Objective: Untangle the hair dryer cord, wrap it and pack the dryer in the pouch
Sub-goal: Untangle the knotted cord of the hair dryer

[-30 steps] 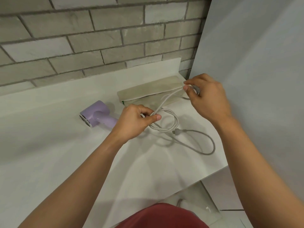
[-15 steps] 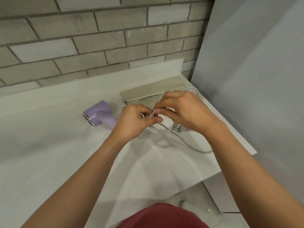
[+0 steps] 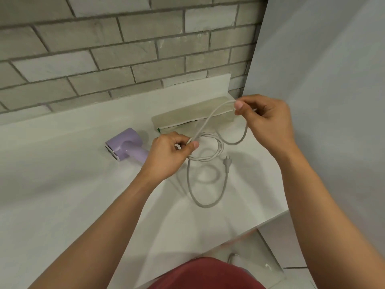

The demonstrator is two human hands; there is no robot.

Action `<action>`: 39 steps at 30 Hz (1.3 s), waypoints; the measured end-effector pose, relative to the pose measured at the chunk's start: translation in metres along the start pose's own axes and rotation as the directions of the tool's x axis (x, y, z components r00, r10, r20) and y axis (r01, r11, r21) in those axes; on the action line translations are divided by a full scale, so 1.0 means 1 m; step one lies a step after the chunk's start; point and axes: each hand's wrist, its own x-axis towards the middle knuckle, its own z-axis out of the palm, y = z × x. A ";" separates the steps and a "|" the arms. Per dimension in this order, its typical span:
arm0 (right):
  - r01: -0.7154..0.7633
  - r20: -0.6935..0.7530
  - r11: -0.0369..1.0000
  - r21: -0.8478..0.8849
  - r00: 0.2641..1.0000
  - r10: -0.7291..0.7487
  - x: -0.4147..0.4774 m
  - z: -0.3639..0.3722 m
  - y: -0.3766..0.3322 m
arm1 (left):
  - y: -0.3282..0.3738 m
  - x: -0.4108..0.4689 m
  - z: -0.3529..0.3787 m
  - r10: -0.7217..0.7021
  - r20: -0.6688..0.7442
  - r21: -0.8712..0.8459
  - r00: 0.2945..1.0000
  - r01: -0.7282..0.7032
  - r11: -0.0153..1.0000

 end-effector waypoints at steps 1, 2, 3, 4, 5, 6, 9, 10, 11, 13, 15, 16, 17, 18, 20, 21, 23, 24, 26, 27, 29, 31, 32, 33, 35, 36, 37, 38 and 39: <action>-0.036 0.024 0.997 -0.068 0.999 0.037 0.000 -0.003 0.003 | -0.001 0.000 -0.001 0.010 0.011 0.019 1.000 -0.010 1.000; -0.055 0.064 0.984 -0.170 0.996 0.067 -0.001 -0.006 0.008 | -0.002 0.000 -0.002 0.021 0.032 0.045 0.999 -0.022 0.999; -0.041 0.099 0.951 -0.305 0.992 0.075 -0.002 -0.008 0.011 | -0.002 -0.001 -0.002 0.028 0.056 0.070 0.998 -0.032 0.997; 0.015 0.128 0.897 -0.442 0.991 0.047 -0.004 -0.008 0.012 | -0.002 -0.002 -0.002 0.029 0.077 0.091 0.997 -0.036 0.995; 0.100 0.162 0.845 -0.525 0.987 -0.017 -0.005 -0.006 0.010 | -0.002 -0.003 -0.002 0.026 0.089 0.107 0.996 -0.035 0.994; 0.197 0.205 0.821 -0.536 0.974 -0.100 -0.008 -0.003 0.005 | -0.002 -0.003 -0.001 0.024 0.091 0.121 0.996 -0.035 0.992; 0.504 0.450 0.746 -0.435 0.839 -0.304 -0.017 0.011 -0.016 | -0.002 -0.004 0.001 0.024 0.069 0.134 0.997 -0.033 0.990; 0.553 0.533 0.714 -0.429 0.793 -0.294 -0.019 0.017 -0.021 | -0.001 -0.003 0.000 0.030 0.059 0.135 0.998 -0.038 0.990; 0.581 0.590 0.688 -0.434 0.761 -0.271 -0.021 0.022 -0.023 | 0.000 -0.003 0.000 0.035 0.046 0.136 0.998 -0.041 0.990; 0.615 0.624 0.632 -0.472 0.739 -0.253 -0.018 0.030 -0.023 | 0.001 -0.003 -0.002 0.046 0.025 0.136 0.999 -0.049 0.989; 0.623 0.636 0.609 -0.490 0.734 -0.239 -0.015 0.034 -0.020 | 0.002 -0.005 -0.004 0.052 0.037 0.131 0.998 -0.057 0.990; 0.622 0.630 0.620 -0.478 0.735 -0.251 -0.014 0.035 -0.018 | 0.002 -0.006 -0.006 0.047 0.047 0.123 0.998 -0.052 0.991; 0.612 0.603 0.649 -0.452 0.746 -0.283 -0.014 0.036 -0.016 | 0.002 -0.007 -0.007 0.035 0.055 0.114 0.998 -0.041 0.993; 0.580 0.547 0.698 -0.419 0.775 -0.315 -0.014 0.037 -0.015 | 0.001 -0.007 -0.009 0.022 0.064 0.106 0.998 -0.029 0.994; 0.449 0.357 0.843 -0.297 0.871 -0.338 -0.013 0.036 -0.013 | -0.001 -0.008 -0.010 -0.001 0.083 0.109 0.997 -0.008 0.994; 0.381 0.258 0.898 -0.223 0.911 -0.322 -0.012 0.034 -0.013 | -0.002 -0.009 -0.010 -0.007 0.088 0.114 0.996 -0.003 0.993; 0.261 0.122 0.958 -0.118 0.961 -0.247 -0.010 0.031 -0.013 | -0.002 -0.011 -0.009 0.004 0.079 0.117 0.997 -0.013 0.993; 0.213 0.093 0.973 -0.086 0.974 -0.205 -0.010 0.029 -0.011 | -0.002 -0.011 -0.009 0.010 0.066 0.108 0.998 -0.017 0.994; 0.152 0.091 0.984 -0.098 0.986 -0.143 -0.009 0.025 -0.004 | -0.001 -0.009 -0.011 0.016 0.040 0.085 0.999 -0.020 0.996; 0.135 0.115 0.978 -0.158 0.986 -0.118 -0.008 0.023 0.001 | -0.001 -0.008 -0.012 0.020 0.033 0.080 0.999 -0.022 0.997; 0.144 0.201 0.919 -0.368 0.977 -0.072 -0.007 0.018 0.007 | -0.001 -0.006 -0.013 0.030 0.035 0.091 0.999 -0.033 0.995; 0.284 0.324 0.816 -0.504 0.938 -0.127 -0.011 0.016 0.002 | -0.001 -0.005 -0.012 0.041 0.038 0.107 0.998 -0.045 0.993; 0.396 0.405 0.776 -0.491 0.892 -0.199 -0.014 0.017 -0.003 | 0.000 -0.005 -0.012 0.046 0.034 0.108 0.998 -0.050 0.993; 0.488 0.487 0.743 -0.457 0.837 -0.250 -0.019 0.021 -0.010 | 0.001 -0.005 -0.011 0.050 0.031 0.102 0.998 -0.053 0.993; 0.585 0.608 0.675 -0.449 0.754 -0.249 -0.025 0.032 -0.020 | 0.003 -0.004 -0.010 0.061 0.027 0.102 0.998 -0.063 0.993; 0.607 0.638 0.634 -0.479 0.737 -0.223 -0.024 0.037 -0.021 | 0.004 -0.004 -0.010 0.063 0.027 0.104 0.998 -0.066 0.992; 0.610 0.642 0.611 -0.505 0.738 -0.206 -0.021 0.040 -0.019 | 0.005 -0.004 -0.010 0.062 0.029 0.103 0.998 -0.064 0.993; 0.600 0.629 0.624 -0.500 0.747 -0.214 -0.019 0.041 -0.016 | 0.004 -0.004 -0.011 0.058 0.032 0.099 0.998 -0.061 0.993; 0.572 0.598 0.676 -0.464 0.766 -0.237 -0.018 0.040 -0.014 | 0.004 -0.005 -0.011 0.054 0.039 0.098 0.998 -0.058 0.994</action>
